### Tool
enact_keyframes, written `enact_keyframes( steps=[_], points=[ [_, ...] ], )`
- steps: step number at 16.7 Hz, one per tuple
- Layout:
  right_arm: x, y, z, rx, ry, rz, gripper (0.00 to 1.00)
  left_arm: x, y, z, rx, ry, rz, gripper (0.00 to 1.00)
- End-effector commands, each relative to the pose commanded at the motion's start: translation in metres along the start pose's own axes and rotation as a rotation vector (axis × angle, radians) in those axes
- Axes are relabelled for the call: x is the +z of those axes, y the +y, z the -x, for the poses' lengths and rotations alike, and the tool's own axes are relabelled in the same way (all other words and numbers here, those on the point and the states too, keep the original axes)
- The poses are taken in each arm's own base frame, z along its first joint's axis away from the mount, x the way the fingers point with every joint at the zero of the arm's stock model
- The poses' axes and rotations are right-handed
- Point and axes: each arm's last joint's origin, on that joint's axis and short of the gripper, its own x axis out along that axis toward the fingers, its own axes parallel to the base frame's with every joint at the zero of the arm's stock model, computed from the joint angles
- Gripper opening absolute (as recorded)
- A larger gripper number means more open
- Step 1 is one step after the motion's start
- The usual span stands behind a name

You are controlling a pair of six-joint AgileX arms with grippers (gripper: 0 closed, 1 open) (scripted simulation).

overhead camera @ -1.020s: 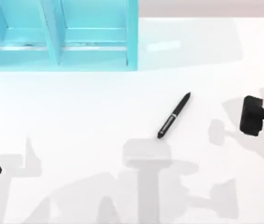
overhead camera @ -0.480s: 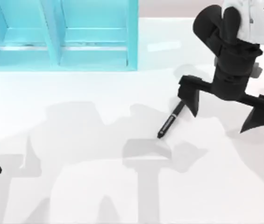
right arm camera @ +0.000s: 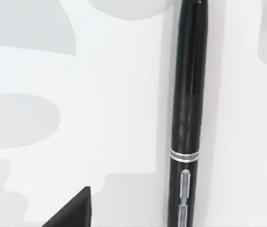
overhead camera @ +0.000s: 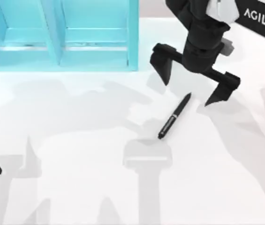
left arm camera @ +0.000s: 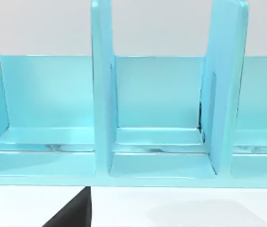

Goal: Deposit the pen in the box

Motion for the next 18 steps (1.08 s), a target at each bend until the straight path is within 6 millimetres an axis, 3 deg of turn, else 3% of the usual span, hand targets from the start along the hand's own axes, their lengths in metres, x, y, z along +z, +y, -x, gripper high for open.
enact_keyframes(
  steps=[8, 15, 18],
  points=[
    [0.002, 0.001, -0.004, 0.008, -0.003, -0.006, 1.00, 0.000, 0.000, 0.000, 0.000, 0.000, 0.000, 1.00],
    [0.002, 0.005, -0.087, 0.016, -0.007, -0.004, 1.00, 0.000, 0.000, 0.000, 0.000, 0.000, 0.000, 1.00],
    [0.001, 0.003, -0.099, 0.010, -0.003, -0.005, 1.00, 0.000, 0.000, 0.000, 0.000, 0.000, 0.000, 1.00]
  ],
)
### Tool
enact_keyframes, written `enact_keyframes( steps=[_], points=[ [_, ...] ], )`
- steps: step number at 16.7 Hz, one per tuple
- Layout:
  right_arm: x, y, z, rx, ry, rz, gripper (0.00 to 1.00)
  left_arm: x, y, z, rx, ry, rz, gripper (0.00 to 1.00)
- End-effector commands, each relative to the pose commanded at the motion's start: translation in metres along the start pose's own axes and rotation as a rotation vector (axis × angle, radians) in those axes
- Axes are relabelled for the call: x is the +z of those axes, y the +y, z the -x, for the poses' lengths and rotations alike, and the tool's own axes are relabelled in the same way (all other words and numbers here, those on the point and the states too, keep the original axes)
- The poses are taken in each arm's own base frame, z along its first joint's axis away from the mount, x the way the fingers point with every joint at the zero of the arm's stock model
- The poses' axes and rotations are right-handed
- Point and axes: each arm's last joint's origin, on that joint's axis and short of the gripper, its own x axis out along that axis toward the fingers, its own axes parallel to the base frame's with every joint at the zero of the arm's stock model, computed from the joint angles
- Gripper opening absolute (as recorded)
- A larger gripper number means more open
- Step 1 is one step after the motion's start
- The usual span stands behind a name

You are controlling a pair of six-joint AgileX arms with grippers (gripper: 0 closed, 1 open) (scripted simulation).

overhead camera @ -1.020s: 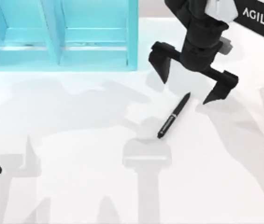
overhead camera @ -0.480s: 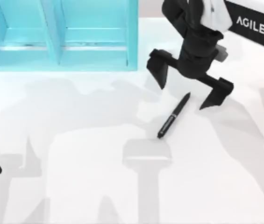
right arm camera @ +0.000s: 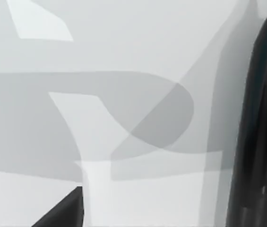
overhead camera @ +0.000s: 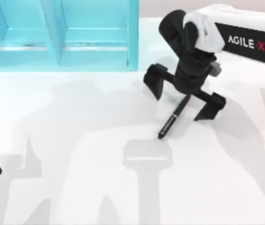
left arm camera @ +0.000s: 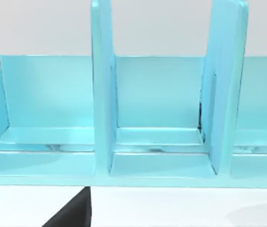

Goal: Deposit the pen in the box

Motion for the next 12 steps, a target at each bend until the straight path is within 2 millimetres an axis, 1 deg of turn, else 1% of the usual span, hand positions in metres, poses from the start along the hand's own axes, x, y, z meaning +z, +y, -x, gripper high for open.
enact_keyframes(
  steps=[2, 12],
  points=[
    [0.0000, 0.0000, 0.0000, 0.000, 0.000, 0.000, 1.00, 0.0000, 0.0000, 0.0000, 0.000, 0.000, 0.000, 1.00],
    [0.0000, 0.0000, 0.0000, 0.000, 0.000, 0.000, 0.25, 0.0000, 0.0000, 0.0000, 0.000, 0.000, 0.000, 1.00]
  ],
)
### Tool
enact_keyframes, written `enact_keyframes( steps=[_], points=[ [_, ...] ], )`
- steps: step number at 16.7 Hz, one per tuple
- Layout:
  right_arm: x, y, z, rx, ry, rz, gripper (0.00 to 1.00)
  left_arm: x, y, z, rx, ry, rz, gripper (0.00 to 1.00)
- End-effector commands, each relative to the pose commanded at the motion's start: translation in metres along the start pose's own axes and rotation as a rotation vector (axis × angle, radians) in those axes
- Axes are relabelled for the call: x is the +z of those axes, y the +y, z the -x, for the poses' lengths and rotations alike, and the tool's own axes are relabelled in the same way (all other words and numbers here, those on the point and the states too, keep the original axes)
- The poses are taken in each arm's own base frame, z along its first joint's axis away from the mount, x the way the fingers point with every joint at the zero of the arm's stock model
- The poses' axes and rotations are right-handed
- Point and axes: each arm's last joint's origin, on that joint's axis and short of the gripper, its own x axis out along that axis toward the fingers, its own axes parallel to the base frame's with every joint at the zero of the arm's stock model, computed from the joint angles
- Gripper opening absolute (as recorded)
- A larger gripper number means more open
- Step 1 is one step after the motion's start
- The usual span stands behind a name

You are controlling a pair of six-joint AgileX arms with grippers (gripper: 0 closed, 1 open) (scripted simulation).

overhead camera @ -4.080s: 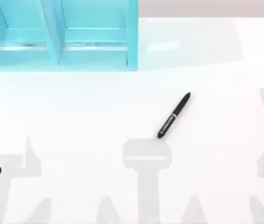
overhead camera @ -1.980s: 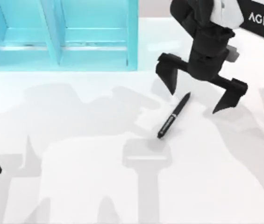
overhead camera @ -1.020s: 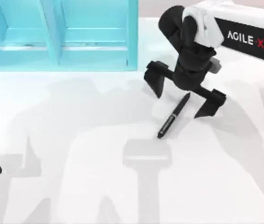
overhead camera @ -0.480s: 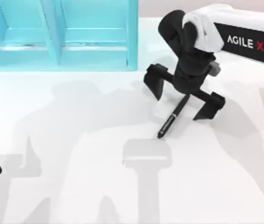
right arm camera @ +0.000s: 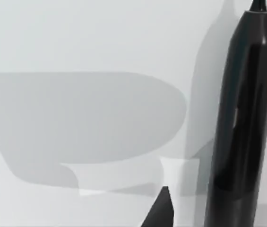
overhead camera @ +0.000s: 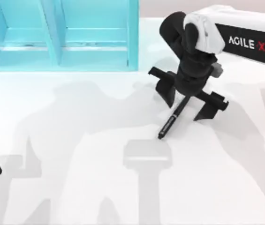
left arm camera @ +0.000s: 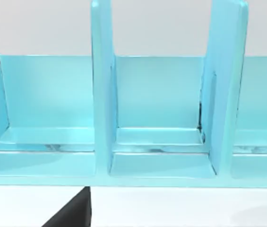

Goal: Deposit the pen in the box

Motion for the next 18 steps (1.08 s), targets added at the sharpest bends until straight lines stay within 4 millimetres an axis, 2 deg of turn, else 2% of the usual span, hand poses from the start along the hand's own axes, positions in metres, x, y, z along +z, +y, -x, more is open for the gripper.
enact_keyframes(
  steps=[3, 11, 12, 14, 18],
  points=[
    [0.000, 0.000, 0.000, 0.000, 0.000, 0.000, 0.02, 0.000, 0.000, 0.000, 0.000, 0.000, 0.000, 1.00],
    [0.000, 0.000, 0.000, 0.000, 0.000, 0.000, 0.00, 0.000, 0.000, 0.000, 0.000, 0.000, 0.000, 1.00],
    [0.000, -0.007, 0.030, -0.020, -0.032, 0.026, 0.00, 0.000, 0.000, 0.000, 0.000, 0.000, 0.000, 1.00],
    [0.001, -0.006, 0.035, -0.018, -0.032, 0.027, 0.00, 0.000, 0.000, 0.000, 0.000, 0.000, 0.000, 1.00],
    [0.003, 0.001, 0.073, -0.017, -0.036, 0.020, 0.00, 0.000, 0.000, 0.000, 0.000, 0.000, 0.000, 1.00]
  ],
)
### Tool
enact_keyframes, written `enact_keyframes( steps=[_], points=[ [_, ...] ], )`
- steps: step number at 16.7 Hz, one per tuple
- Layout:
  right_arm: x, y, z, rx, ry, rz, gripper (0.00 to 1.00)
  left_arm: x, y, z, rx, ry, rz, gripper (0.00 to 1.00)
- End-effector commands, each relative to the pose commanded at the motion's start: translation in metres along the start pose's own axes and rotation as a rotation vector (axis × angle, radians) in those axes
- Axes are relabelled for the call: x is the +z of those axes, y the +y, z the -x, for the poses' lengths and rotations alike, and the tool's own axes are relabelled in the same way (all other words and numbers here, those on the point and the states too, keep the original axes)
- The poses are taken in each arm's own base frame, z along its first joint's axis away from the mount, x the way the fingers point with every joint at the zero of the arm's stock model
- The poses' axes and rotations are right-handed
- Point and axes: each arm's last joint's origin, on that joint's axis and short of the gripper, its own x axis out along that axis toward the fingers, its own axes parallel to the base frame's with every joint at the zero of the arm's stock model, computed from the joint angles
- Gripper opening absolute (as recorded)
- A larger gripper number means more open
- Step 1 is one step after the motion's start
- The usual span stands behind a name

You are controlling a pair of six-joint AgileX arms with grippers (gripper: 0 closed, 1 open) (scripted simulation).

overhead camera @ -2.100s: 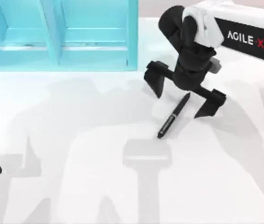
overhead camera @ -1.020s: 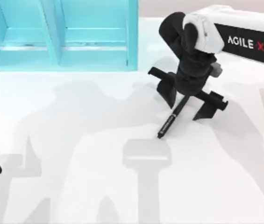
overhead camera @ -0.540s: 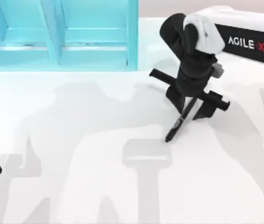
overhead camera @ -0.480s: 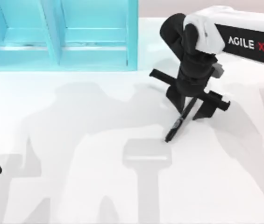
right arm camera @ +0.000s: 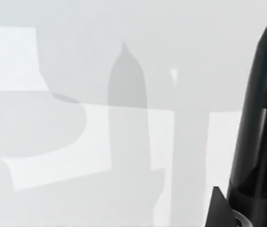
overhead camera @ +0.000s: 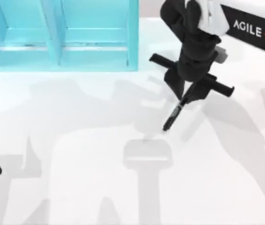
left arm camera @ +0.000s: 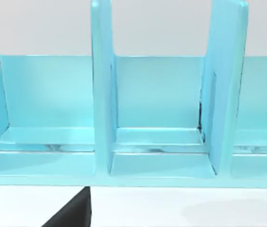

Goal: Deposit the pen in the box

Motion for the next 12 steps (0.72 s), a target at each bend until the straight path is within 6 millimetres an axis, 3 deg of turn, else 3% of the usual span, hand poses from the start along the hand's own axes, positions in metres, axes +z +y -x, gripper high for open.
enact_keyframes(
  steps=[5, 12],
  points=[
    [-0.001, 0.000, 0.052, -0.006, 0.006, 0.006, 0.00, 0.000, 0.000, 0.000, 0.000, 0.000, 0.000, 1.00],
    [0.003, -0.004, 0.055, -0.006, 0.006, -0.006, 0.00, 0.000, 0.000, 0.000, 0.000, 0.000, 0.000, 1.00]
  ],
)
